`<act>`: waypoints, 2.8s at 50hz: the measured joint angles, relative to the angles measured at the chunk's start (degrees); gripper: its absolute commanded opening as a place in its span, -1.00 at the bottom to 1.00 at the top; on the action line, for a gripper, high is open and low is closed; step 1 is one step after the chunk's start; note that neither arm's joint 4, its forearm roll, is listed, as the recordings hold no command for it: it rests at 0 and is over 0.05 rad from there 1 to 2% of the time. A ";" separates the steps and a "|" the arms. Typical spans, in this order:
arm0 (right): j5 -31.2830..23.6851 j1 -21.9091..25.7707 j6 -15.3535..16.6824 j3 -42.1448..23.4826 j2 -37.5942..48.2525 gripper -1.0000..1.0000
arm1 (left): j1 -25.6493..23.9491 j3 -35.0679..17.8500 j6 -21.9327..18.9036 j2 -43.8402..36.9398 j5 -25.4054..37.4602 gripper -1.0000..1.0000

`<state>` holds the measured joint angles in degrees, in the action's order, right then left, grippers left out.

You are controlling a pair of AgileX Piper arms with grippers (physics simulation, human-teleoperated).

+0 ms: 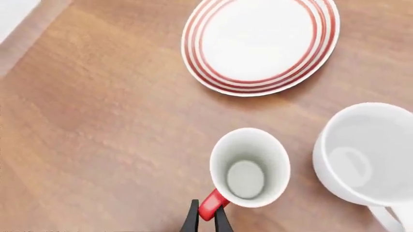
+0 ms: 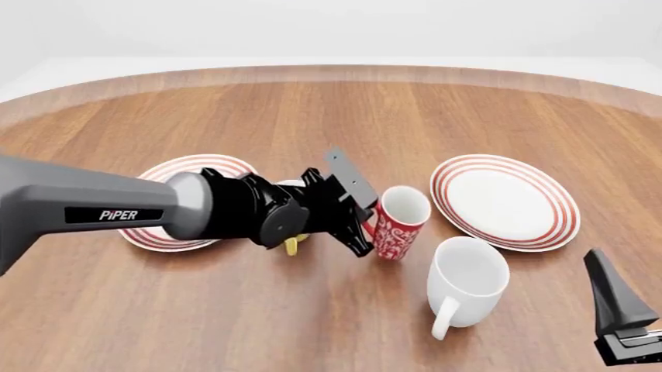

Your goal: Put the red mug on the left plate.

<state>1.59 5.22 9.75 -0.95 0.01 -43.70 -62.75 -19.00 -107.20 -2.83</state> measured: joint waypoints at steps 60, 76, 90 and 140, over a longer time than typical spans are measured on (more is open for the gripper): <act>-0.19 0.50 0.68 0.53 0.00 1.00 | 2.68 4.17 11.39 13.88 -2.09 -1.00; -0.22 0.61 0.79 0.62 0.00 1.00 | 5.64 5.98 13.23 17.97 -3.27 -1.00; -0.28 0.75 0.89 0.64 0.00 1.00 | 10.29 9.13 14.83 22.06 -5.22 -1.00; -0.96 1.15 1.32 0.83 0.00 1.00 | 34.42 25.69 13.59 30.81 -17.93 -1.00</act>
<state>0.63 6.37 11.07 -0.12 0.01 -9.28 -37.06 -5.42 -76.39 -20.76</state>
